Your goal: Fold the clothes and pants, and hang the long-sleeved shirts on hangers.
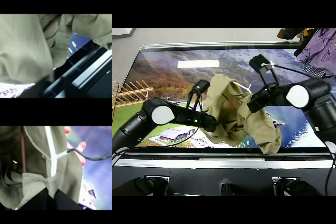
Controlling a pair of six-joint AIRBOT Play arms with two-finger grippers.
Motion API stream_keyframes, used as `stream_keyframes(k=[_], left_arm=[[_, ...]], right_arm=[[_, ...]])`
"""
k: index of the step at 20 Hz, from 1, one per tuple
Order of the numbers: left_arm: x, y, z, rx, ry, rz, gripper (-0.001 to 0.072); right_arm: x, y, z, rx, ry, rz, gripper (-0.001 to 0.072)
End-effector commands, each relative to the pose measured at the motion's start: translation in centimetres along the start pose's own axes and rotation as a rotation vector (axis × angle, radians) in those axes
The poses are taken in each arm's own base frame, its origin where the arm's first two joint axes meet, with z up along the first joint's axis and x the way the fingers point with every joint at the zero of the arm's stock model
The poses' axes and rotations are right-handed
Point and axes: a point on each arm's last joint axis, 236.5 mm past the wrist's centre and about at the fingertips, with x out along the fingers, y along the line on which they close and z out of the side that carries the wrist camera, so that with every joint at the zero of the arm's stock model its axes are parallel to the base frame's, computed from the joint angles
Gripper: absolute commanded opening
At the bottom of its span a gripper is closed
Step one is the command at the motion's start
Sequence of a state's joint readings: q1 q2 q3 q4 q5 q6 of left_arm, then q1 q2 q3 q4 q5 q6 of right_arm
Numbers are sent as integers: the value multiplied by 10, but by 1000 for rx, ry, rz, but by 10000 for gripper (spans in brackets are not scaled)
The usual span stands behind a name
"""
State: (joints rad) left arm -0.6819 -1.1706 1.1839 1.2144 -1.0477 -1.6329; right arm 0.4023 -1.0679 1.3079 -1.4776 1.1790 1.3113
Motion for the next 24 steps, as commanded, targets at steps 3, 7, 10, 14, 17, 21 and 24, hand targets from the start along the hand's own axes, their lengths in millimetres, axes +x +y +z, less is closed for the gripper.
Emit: stream_keyframes(k=[3,7,10,14,17,21,24], left_arm=[[-28,38,20,-77,-80,41,686],[-96,78,47,73,-206,76,683],[-99,79,41,363,-178,58,667],[-85,75,31,663,-133,56,666],[-68,73,17,636,-96,-7,665],[-54,47,-13,682,-21,-184,663],[-46,52,-20,698,-3,-191,658]], right_arm=[[-16,6,-16,-218,50,21,26],[-16,11,0,-469,-37,57,27],[-15,41,18,-621,-149,161,27],[-11,84,-4,-837,-148,382,26],[-8,84,2,-827,-167,377,25],[-7,81,5,-828,-174,357,26],[-7,81,6,-827,-177,356,26]])
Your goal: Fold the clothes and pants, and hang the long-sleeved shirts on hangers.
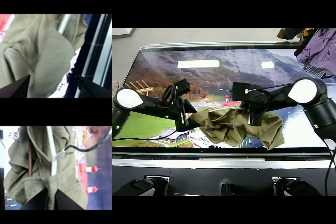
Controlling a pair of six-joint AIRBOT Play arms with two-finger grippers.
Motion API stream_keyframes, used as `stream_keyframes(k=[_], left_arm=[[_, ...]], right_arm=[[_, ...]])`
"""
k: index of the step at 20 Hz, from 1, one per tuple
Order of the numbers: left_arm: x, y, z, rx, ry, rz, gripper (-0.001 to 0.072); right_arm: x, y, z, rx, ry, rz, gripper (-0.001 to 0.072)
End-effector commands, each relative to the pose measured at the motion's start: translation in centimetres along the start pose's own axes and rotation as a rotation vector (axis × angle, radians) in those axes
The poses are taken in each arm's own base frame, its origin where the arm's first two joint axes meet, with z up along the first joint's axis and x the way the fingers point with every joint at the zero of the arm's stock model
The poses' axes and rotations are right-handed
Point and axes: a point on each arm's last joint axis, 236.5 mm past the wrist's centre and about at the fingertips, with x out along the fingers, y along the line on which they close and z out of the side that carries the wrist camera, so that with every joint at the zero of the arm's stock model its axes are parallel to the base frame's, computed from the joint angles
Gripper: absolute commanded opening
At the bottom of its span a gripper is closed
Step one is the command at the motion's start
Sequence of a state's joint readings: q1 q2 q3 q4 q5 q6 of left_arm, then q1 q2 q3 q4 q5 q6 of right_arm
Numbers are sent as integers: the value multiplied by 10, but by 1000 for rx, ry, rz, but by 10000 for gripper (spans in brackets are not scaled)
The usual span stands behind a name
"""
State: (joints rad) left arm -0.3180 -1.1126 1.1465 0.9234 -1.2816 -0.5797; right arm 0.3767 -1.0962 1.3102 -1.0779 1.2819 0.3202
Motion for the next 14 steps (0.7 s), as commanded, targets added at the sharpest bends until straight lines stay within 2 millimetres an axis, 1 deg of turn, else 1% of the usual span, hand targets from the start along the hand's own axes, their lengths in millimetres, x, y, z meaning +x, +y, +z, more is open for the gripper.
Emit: stream_keyframes(k=[1,2,3,4,5,6,7,9,10,12,13,14], left_arm=[[12,-11,-11,50,16,-69,657],[16,-11,-14,41,25,-79,600],[19,-9,-17,32,32,-86,441],[23,-7,-18,26,36,-87,313],[24,-3,-17,22,29,-75,160],[24,-3,-17,23,28,-72,49],[23,-3,-16,24,26,-71,23],[22,-3,-15,26,24,-68,22],[22,-3,-15,27,23,-67,21],[20,-3,-13,32,19,-62,21],[18,-3,-11,36,15,-58,20],[17,-3,-10,40,11,-54,20]], right_arm=[[0,1,3,-10,-11,4,26],[0,2,4,-8,-15,9,26],[0,2,5,-5,-22,9,26],[0,3,7,0,-31,12,26],[0,4,8,1,-35,14,26],[0,3,9,2,-39,14,27],[0,4,9,3,-39,15,29],[0,3,9,44,-39,15,30],[-1,3,9,81,-36,13,61],[-5,-4,6,103,-20,-23,332],[-11,-10,8,118,-18,-57,393],[-20,-15,10,122,-15,-94,396]])
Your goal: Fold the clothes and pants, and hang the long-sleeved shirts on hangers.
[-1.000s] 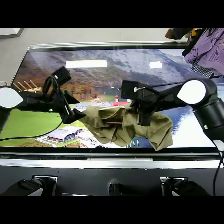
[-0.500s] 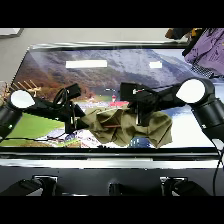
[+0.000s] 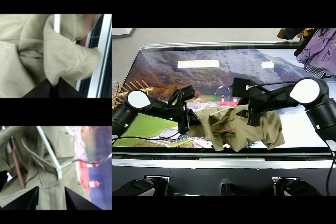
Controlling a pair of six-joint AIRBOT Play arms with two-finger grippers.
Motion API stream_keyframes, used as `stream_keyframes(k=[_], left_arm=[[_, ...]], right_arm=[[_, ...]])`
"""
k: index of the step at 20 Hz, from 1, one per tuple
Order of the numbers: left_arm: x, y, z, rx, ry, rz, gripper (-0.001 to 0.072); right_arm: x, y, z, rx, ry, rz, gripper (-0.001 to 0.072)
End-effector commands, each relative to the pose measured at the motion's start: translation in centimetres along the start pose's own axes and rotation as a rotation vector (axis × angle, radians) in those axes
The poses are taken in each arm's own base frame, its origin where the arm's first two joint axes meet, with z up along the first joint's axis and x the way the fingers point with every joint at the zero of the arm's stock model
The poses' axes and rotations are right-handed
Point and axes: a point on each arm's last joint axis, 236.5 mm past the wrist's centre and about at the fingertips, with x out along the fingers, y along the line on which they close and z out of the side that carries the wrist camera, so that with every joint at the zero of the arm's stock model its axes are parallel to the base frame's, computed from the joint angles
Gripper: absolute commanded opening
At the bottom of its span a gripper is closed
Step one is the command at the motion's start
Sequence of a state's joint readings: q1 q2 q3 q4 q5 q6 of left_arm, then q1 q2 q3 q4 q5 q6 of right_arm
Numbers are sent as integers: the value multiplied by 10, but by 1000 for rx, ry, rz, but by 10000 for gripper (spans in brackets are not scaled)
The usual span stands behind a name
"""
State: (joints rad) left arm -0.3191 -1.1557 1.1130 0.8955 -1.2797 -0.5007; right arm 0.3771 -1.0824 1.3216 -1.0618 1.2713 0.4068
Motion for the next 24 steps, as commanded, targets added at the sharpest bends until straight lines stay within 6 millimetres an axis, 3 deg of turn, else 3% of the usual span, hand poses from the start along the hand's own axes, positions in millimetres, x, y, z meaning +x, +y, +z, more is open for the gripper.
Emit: stream_keyframes(k=[1,5,8,11,12,13,17,20,24], left_arm=[[-5,-2,4,17,-11,8,20],[-12,-5,9,33,-24,23,19],[-20,-8,13,50,-38,40,19],[-25,-11,17,61,-48,51,19],[-26,-11,17,63,-51,53,19],[-27,-12,17,64,-51,54,19],[-27,-12,17,64,-52,54,19],[-27,-12,17,64,-51,54,20],[-26,-12,17,64,-51,53,21]], right_arm=[[-24,-18,5,40,16,-112,396],[-68,-38,-2,59,89,-274,429],[-96,-48,-31,150,125,-325,428],[-134,-76,-67,386,-9,-362,431],[-138,-79,-79,422,-34,-337,449],[-135,-78,-91,434,-37,-294,491],[-85,-55,-131,395,21,-83,492],[-58,-43,-143,470,-14,26,492],[-46,-38,-144,487,-45,85,492]])
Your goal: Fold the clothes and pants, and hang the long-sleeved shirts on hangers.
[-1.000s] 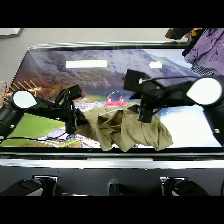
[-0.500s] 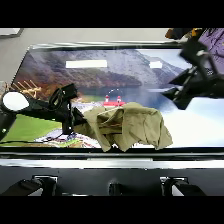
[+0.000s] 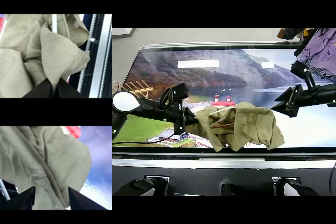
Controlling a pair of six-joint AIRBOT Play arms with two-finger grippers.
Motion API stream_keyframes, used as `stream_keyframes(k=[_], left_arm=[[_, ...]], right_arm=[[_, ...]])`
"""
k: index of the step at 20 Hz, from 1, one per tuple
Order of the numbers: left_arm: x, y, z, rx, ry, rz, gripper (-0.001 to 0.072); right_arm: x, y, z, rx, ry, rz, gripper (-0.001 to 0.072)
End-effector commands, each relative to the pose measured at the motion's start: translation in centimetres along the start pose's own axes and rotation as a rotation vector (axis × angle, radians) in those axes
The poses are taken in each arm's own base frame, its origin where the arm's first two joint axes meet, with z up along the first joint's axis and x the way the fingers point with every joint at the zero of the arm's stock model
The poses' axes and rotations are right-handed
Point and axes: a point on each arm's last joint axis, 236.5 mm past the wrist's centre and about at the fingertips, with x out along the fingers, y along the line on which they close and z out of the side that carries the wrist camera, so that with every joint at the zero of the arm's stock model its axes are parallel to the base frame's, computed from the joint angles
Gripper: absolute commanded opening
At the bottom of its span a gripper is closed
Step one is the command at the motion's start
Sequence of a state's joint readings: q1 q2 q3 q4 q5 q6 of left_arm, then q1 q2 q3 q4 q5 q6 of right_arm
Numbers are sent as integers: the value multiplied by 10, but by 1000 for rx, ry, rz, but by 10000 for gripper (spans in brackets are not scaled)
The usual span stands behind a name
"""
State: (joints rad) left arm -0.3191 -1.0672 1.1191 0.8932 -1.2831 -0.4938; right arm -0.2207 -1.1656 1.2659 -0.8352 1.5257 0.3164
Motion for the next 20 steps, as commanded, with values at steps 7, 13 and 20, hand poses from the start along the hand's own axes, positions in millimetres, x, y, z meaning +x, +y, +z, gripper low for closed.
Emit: stream_keyframes(k=[7,13,20], left_arm=[[0,0,0,0,0,-1,21],[1,0,0,-1,1,-1,21],[0,4,2,-32,-7,13,127]], right_arm=[[34,11,4,-90,-17,109,498],[63,21,-3,-120,51,179,290],[44,34,4,-165,54,157,27]])
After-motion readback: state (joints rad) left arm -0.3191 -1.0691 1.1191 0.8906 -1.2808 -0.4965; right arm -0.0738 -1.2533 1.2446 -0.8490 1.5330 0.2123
